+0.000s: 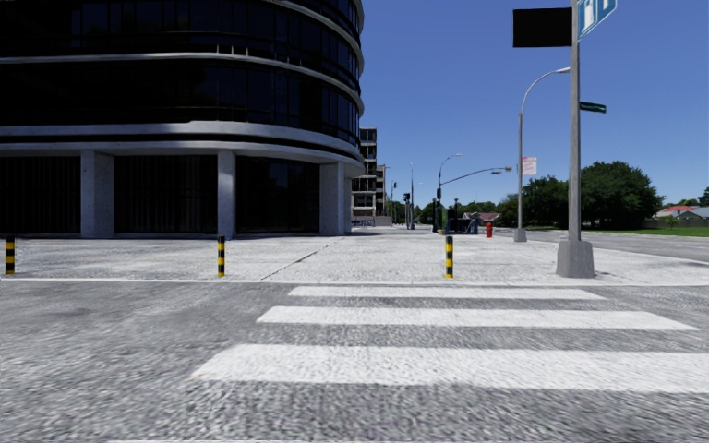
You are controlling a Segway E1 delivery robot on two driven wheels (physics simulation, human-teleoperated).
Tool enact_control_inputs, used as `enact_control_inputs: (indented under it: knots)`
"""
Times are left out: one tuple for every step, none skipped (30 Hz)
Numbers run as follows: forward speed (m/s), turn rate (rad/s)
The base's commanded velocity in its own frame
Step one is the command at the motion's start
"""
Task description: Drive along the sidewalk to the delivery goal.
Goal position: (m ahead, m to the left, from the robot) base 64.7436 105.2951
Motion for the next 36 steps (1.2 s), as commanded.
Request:
enact_control_inputs:
  knots:
    - [2.00, 0.00]
    - [2.00, 0.00]
    - [2.00, 0.00]
    - [2.00, 0.00]
    - [2.00, 0.00]
    - [2.00, -0.08]
    - [2.00, -0.15]
    - [2.00, -0.15]
    - [2.00, -0.16]
    - [2.00, -0.16]
    - [2.00, -0.16]
    - [2.00, -0.16]
    - [2.00, -0.16]
    - [2.00, -0.16]
    - [2.00, -0.16]
    - [2.00, -0.16]
    - [2.00, -0.16]
    - [2.00, -0.16]
    - [2.00, -0.16]
    - [2.00, -0.16]
    - [2.00, -0.16]
    - [2.00, -0.16]
    - [2.00, -0.16]
    - [2.00, -0.16]
    - [2.00, -0.16]
    - [2.00, -0.16]
    - [2.00, -0.16]
    - [2.00, -0.16]
    - [2.00, -0.16]
    - [2.00, -0.16]
    - [2.00, -0.20]
    - [2.00, -0.27]
    - [2.00, -0.27]
    - [2.00, -0.28]
    - [2.00, -0.29]
    - [2.00, -0.29]
